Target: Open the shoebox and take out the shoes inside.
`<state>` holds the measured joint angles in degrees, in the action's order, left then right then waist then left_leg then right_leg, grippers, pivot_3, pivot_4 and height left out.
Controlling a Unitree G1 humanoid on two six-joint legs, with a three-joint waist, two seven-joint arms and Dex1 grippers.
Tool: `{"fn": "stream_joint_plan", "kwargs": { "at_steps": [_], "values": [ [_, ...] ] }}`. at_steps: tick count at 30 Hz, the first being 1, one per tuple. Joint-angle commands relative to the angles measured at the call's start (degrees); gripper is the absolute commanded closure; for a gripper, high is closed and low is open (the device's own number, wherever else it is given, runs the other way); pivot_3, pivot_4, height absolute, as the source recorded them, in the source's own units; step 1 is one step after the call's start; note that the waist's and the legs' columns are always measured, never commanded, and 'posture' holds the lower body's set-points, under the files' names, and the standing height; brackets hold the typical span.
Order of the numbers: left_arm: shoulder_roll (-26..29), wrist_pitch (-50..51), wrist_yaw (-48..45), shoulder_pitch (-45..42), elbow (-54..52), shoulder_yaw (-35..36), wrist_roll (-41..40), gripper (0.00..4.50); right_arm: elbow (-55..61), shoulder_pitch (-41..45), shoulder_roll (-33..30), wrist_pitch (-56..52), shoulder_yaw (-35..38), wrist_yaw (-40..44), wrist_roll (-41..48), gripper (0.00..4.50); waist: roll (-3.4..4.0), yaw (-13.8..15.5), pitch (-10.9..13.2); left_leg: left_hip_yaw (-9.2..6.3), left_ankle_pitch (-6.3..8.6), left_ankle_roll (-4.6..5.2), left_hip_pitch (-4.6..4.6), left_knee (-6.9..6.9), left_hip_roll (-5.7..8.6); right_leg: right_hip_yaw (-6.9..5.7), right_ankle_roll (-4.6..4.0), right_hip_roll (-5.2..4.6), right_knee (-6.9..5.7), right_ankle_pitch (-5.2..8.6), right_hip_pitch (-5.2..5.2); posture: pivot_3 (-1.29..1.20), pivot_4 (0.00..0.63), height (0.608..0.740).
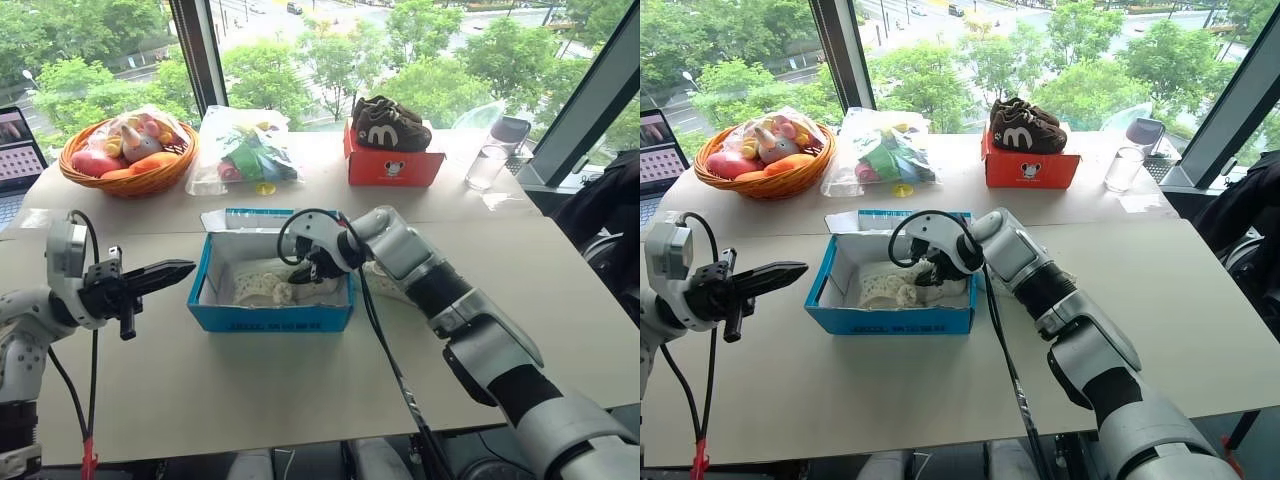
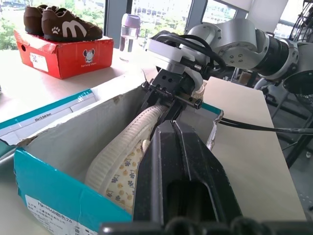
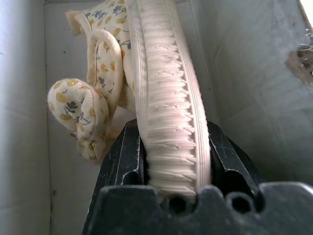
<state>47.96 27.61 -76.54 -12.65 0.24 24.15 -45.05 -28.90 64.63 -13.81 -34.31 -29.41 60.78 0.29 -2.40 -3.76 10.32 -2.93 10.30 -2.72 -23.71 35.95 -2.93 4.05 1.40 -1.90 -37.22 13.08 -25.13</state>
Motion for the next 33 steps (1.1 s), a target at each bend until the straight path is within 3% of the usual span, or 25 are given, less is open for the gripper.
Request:
{"fn": "stream_joint_plan", "kwargs": {
  "at_steps": [1,15,23,33],
  "values": [
    [0.37,-0.94,-0.05,-0.82,-0.56,0.30,-0.04,4.50,3.26,4.23,-0.27,-1.79,5.61,-1.04,1.54,3.04,0.01,0.00,0.01,0.00,0.00,0.00,-0.02,0.00,0.00,0.00,0.00,0.00,0.00,0.00,-0.02,0.00,0.150,0.740],
    [0.66,-1.27,-0.65,-1.65,0.47,-0.26,0.86,4.50,17.16,7.13,-2.04,-13.36,14.37,-4.76,6.50,3.04,0.03,-0.16,0.02,0.00,0.00,0.00,-0.08,-0.04,0.00,0.00,-0.02,0.00,0.00,-0.01,-0.11,0.00,0.150,0.740],
    [0.38,-1.50,-0.80,-1.91,0.82,-0.48,1.04,4.50,21.16,7.88,-8.06,-23.22,23.56,-6.52,13.18,3.04,0.03,0.17,0.02,0.01,0.00,0.00,-0.11,-0.05,0.01,0.00,-0.01,-0.03,0.05,0.00,-0.10,0.00,0.150,0.740],
    [-0.07,-1.67,-0.77,-2.52,1.32,-1.61,1.47,4.50,34.82,-3.61,-16.42,-43.20,37.89,-11.58,24.16,3.04,0.04,0.16,0.02,0.01,0.00,0.00,-0.11,-0.05,0.02,0.02,-0.01,-0.03,0.06,0.00,-0.09,0.00,0.150,0.740]
  ]
}}
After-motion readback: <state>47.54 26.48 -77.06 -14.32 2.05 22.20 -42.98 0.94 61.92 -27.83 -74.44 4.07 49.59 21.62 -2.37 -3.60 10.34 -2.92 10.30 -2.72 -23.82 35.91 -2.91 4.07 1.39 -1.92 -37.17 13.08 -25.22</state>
